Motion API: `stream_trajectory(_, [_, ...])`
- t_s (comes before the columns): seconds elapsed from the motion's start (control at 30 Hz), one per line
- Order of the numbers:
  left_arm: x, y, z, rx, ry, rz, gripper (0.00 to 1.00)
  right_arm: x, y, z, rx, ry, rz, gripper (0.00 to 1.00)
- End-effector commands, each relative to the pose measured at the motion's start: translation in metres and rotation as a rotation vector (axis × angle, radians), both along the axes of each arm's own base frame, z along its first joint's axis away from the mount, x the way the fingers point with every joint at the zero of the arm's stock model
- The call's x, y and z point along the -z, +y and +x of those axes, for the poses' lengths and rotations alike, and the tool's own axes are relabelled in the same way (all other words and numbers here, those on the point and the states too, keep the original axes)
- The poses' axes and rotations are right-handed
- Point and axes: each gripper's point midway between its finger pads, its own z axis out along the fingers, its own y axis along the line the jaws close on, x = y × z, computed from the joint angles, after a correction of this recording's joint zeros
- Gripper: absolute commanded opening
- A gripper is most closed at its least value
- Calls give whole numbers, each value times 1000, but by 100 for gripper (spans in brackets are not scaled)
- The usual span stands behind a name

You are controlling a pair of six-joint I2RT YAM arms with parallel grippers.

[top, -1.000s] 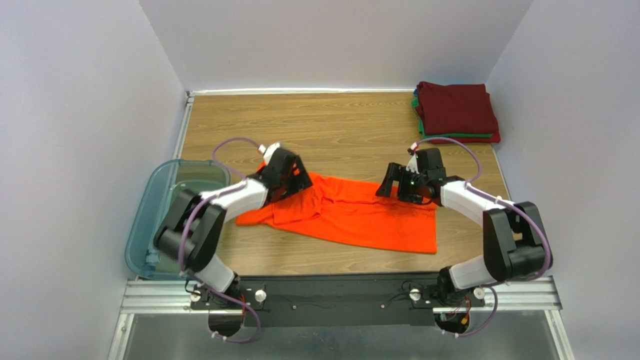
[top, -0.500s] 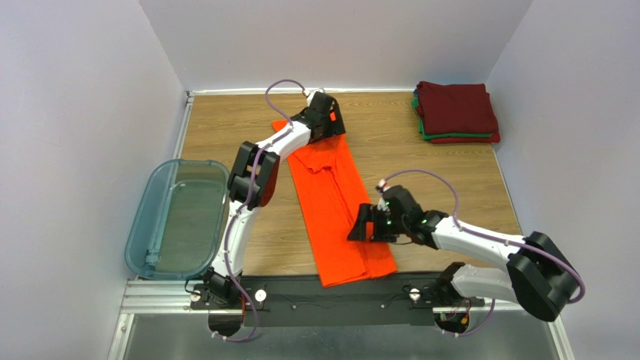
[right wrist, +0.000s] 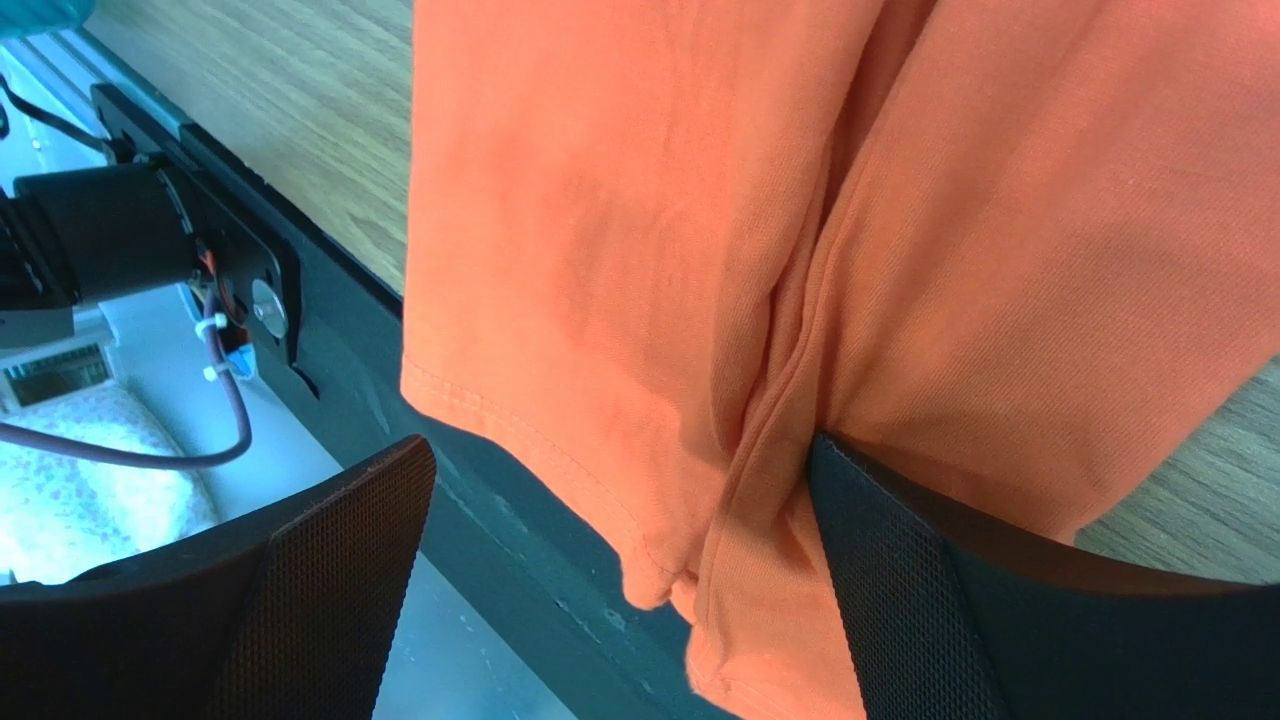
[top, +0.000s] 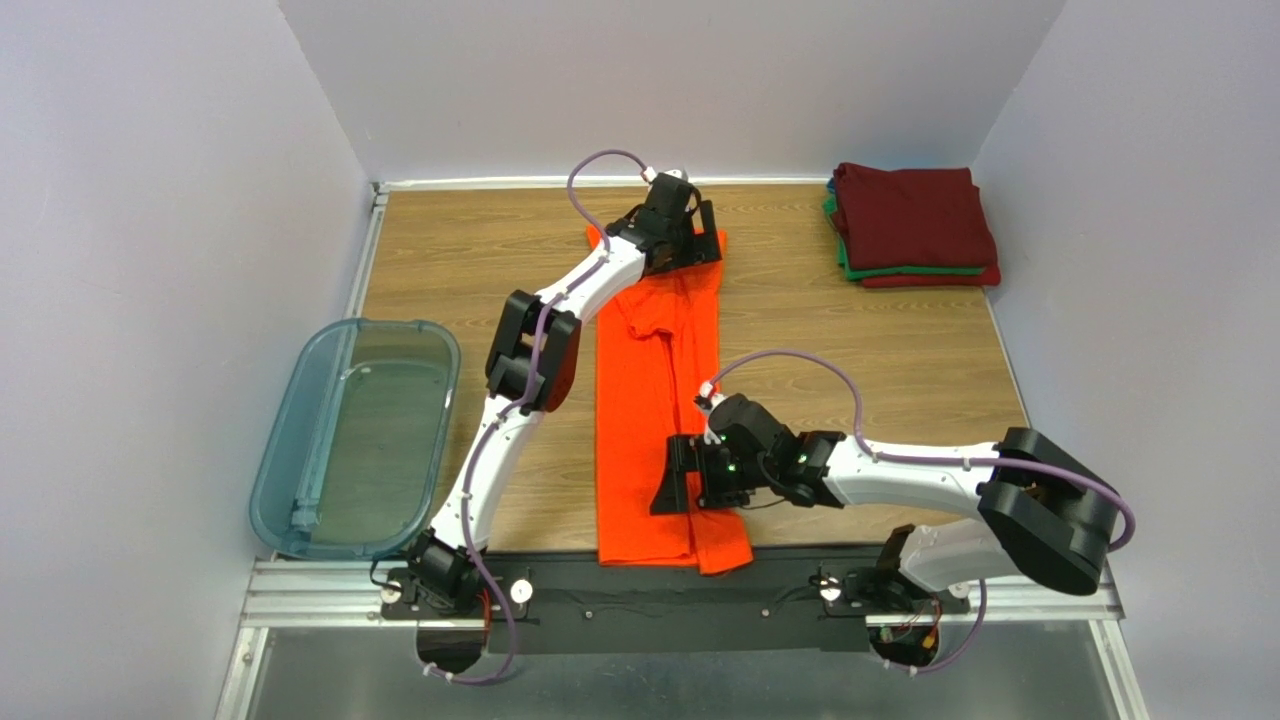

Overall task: Fold and stack the t-shirts
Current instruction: Fold the tshirt

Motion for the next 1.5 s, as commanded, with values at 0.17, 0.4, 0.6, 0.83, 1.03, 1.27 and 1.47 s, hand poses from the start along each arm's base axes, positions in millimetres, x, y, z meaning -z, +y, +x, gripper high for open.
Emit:
stream_trajectory(0.17, [33, 44, 13, -153, 91, 64, 98, -3, -7, 19, 75, -71, -99, 100])
stream_trajectory(0.4, [11, 58, 41, -187, -4, 51, 98, -50, 2, 40, 109, -203, -23, 100])
stream_trajectory(0.6, [19, 67, 63, -224, -11, -20, 99, -84, -8, 59, 209, -318, 20, 100])
stream_trajectory(0.83, [-30, 58, 81, -185, -140, -114, 98, -89, -16, 63, 253, -342, 28, 100])
stream_trajectory(1.03, [-136, 49, 77, -134, -302, -177, 98, -88, -23, 63, 286, -338, 22, 100])
stream_trajectory(1.27, [-254, 56, 12, -86, -441, -148, 98, -80, -34, 65, 330, -323, -34, 100])
stream_trajectory(1.47, [-220, 74, -98, -101, -336, -42, 98, -70, -55, 73, 449, -308, -103, 100])
